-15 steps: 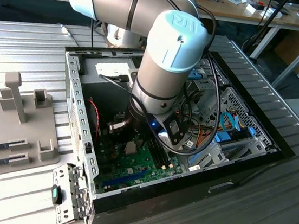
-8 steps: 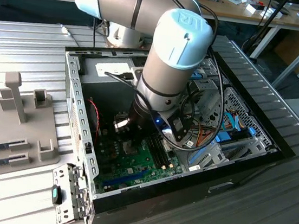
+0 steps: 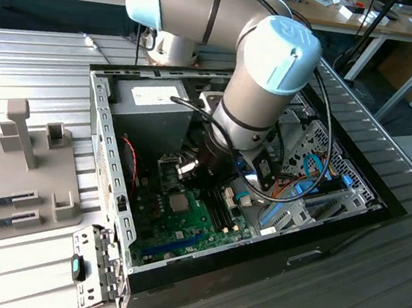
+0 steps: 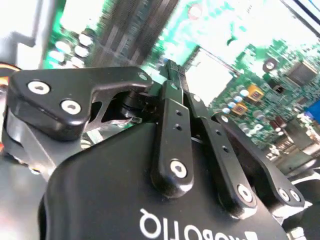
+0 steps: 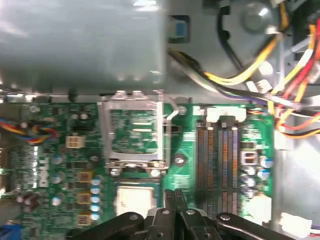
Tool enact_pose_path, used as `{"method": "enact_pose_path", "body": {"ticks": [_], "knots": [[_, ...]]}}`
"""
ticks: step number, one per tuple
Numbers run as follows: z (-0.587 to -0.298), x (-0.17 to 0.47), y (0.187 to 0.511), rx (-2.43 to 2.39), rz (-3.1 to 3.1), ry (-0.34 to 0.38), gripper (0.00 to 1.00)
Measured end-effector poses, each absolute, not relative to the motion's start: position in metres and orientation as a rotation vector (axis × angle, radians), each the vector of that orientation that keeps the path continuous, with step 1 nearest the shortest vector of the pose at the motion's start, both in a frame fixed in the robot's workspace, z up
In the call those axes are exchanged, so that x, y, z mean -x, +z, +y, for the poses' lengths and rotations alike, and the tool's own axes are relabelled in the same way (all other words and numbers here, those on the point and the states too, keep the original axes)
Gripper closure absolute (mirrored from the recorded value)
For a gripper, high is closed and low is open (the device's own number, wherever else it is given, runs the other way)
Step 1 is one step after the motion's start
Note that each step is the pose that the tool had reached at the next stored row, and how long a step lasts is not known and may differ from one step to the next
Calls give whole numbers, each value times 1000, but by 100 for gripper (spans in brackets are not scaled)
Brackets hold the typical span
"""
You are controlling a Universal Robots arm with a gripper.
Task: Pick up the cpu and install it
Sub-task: 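Place the cpu into insertion slot, then close the cpu cover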
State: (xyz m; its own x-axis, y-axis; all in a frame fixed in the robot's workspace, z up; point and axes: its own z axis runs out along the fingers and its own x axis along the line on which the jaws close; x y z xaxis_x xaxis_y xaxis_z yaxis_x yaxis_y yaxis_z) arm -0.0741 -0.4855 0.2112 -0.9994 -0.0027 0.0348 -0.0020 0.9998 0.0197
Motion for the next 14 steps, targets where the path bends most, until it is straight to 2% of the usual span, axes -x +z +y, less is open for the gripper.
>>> {"method": "enact_pose_path", "body": {"ticks": [14], "knots": [[-485, 55, 223, -3, -3091, -31, 89]]}}
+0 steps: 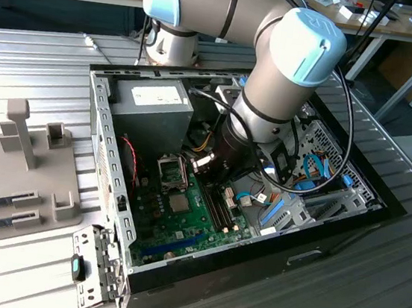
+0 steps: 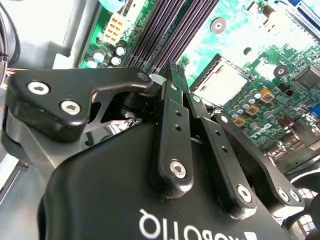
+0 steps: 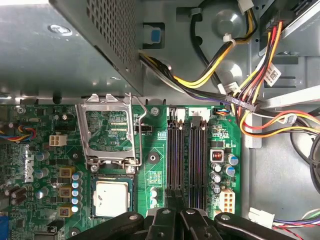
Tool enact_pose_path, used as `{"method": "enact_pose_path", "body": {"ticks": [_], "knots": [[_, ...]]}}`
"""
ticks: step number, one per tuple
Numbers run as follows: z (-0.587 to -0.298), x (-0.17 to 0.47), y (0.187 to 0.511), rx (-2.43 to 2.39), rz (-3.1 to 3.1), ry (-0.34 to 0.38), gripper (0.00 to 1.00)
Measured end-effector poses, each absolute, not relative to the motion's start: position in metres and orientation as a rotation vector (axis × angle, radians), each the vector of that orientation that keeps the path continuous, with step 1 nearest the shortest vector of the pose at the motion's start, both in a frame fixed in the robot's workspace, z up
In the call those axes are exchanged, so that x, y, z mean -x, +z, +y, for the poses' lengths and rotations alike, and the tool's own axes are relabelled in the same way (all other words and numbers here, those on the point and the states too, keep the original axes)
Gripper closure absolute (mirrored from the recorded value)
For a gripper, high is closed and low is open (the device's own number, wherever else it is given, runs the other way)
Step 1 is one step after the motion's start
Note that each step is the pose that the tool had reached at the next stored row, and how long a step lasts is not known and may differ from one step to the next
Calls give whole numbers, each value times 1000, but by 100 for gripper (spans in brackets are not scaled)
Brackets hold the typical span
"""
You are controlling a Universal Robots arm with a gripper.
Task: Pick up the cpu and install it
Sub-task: 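Close the cpu cover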
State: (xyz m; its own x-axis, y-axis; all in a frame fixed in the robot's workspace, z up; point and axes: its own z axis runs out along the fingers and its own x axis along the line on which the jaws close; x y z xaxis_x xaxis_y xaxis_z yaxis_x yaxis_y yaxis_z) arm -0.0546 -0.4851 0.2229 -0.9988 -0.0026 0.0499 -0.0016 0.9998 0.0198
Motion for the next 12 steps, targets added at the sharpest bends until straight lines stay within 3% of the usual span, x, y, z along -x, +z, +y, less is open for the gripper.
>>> {"method": "enact_pose_path", "body": {"ticks": [12], "knots": [[-447, 51, 223, -4, -3091, -53, 89]]}}
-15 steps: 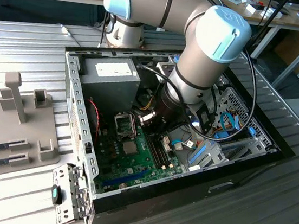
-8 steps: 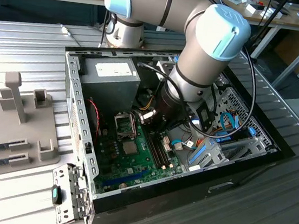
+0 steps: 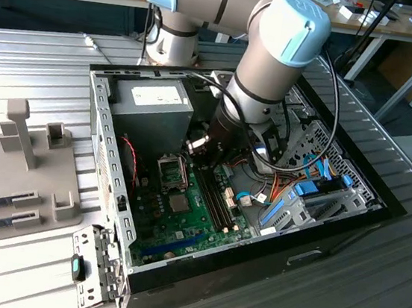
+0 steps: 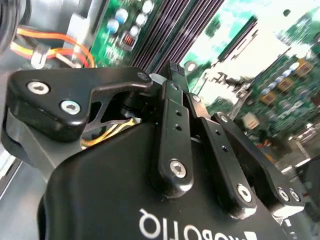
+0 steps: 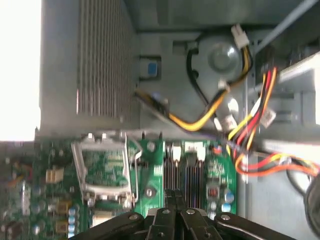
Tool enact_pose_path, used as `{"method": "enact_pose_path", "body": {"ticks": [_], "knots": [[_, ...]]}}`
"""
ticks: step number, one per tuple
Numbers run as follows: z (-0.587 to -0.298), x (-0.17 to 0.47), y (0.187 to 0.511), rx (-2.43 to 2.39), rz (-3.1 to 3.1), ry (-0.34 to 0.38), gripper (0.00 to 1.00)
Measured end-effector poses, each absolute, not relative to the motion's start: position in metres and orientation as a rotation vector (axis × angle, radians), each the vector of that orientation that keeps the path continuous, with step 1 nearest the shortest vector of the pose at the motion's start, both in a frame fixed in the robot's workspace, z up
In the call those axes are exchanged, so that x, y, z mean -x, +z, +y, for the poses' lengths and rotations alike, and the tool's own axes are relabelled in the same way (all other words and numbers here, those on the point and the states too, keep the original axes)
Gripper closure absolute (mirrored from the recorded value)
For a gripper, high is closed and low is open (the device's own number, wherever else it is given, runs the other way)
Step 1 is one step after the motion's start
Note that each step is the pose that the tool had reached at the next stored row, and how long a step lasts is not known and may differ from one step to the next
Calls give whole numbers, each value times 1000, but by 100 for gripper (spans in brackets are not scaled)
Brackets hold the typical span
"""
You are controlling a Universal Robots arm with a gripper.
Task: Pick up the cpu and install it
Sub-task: 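Close the cpu cover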
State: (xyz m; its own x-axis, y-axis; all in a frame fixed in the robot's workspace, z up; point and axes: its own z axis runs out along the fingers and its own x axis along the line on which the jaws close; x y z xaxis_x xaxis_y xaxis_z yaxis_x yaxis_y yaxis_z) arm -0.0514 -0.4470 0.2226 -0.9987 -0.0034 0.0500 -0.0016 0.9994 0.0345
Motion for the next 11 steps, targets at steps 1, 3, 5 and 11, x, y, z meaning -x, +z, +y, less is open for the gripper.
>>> {"method": "enact_pose_path", "body": {"ticks": [1, 3, 5, 11], "knots": [[-443, 51, 222, -4, -3091, -67, 89], [-441, 51, 222, -7, -3087, -170, 89], [-441, 51, 222, -21, -3079, -262, 89], [-441, 51, 220, -207, -3057, -308, 89]]}}
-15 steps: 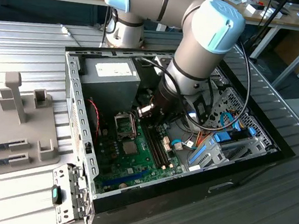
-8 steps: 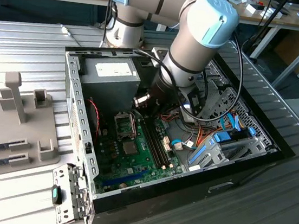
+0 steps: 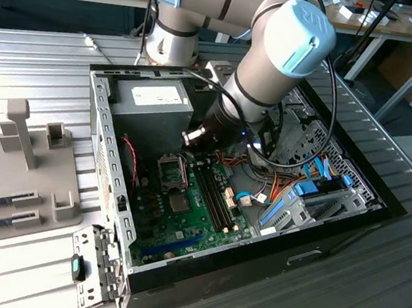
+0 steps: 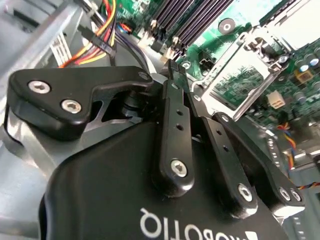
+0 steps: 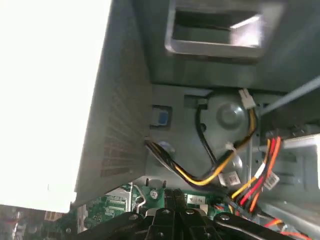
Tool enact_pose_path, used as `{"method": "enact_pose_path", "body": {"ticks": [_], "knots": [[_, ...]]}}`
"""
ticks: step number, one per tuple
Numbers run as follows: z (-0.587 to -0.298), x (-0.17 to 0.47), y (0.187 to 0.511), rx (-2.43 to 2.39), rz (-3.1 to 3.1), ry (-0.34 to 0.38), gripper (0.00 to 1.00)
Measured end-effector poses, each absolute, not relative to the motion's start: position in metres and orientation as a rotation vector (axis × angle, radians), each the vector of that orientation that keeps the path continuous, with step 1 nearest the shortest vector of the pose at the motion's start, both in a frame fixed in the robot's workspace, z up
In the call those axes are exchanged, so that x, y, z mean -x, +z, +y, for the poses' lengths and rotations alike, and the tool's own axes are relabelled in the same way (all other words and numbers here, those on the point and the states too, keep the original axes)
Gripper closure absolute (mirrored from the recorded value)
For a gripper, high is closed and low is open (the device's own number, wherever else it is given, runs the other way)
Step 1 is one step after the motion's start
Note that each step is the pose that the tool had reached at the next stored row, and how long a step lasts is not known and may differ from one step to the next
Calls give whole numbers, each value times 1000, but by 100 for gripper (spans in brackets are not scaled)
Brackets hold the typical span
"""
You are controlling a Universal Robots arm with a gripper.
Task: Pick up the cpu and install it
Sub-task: 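Close the cpu cover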
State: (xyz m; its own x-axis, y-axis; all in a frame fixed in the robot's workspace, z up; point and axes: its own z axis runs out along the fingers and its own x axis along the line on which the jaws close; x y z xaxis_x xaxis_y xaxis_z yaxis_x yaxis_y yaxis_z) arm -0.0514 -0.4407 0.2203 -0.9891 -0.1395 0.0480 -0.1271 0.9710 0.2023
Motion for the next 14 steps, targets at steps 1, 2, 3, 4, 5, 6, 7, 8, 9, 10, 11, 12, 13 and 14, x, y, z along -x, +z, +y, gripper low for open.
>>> {"method": "enact_pose_path", "body": {"ticks": [1, 2, 3, 4, 5, 6, 7, 8, 9, 10, 11, 12, 13, 14], "knots": [[-441, 51, 220, -244, -3052, -313, 89], [-441, 51, 219, -293, -3044, -324, 89], [-441, 51, 219, -316, -3039, -341, 89], [-441, 51, 219, -332, -3035, -361, 89], [-441, 51, 219, -346, -3031, -379, 89], [-441, 51, 219, -367, -3026, -392, 89], [-441, 51, 218, -395, -3020, -397, 89], [-441, 51, 218, -425, -3014, -401, 89], [-441, 51, 217, -451, -3008, -403, 89], [-441, 51, 216, -495, -2997, -406, 89], [-441, 51, 215, -534, -2987, -408, 89], [-441, 51, 215, -562, -2979, -409, 89], [-441, 51, 214, -592, -2971, -410, 89], [-441, 51, 213, -617, -2964, -410, 89]]}}
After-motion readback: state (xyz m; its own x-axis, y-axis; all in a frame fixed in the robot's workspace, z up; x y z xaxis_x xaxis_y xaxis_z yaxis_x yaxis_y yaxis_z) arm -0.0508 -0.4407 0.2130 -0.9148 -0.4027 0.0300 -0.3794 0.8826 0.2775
